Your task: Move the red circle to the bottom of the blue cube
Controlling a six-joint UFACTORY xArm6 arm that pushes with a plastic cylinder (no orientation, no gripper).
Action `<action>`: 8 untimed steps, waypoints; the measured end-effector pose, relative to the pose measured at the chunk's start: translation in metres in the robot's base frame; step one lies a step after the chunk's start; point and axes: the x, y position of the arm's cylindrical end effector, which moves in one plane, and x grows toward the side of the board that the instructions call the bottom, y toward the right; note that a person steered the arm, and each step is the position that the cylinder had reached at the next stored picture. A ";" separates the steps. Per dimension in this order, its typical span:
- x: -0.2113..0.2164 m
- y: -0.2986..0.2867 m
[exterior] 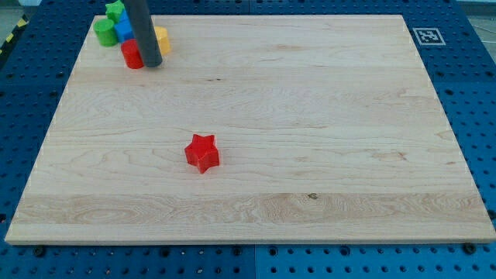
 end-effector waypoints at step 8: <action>0.035 -0.002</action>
